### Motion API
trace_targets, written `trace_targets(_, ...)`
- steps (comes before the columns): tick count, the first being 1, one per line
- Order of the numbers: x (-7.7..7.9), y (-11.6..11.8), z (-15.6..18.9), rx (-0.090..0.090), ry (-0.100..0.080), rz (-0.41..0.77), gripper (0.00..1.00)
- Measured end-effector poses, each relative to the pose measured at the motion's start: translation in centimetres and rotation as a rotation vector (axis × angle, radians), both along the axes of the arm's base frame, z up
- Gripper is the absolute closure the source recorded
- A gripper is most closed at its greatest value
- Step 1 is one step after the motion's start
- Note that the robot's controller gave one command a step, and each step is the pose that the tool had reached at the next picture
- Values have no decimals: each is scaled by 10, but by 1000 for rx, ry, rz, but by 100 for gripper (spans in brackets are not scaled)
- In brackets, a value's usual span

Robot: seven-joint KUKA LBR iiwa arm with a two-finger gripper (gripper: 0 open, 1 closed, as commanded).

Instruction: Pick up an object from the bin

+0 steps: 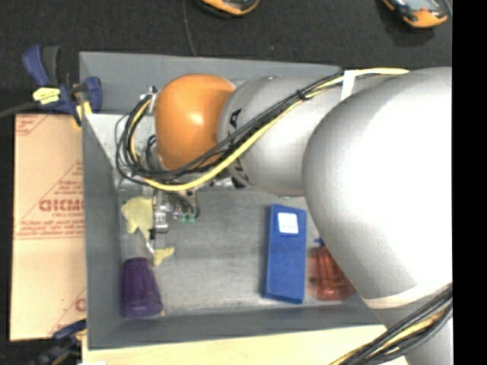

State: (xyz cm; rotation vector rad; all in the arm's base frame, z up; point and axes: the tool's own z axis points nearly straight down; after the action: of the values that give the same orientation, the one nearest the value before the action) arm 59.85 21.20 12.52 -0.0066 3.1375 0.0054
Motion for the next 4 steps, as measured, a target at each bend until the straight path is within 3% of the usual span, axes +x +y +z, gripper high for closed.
trace_targets(1, 11, -14, -43, -1, -7, -85, 100)
trace_targets(2, 11, -14, -43, 0, -7, -86, 100)
trace_targets(4, 9, -19, 43, 1, -7, -71, 100)
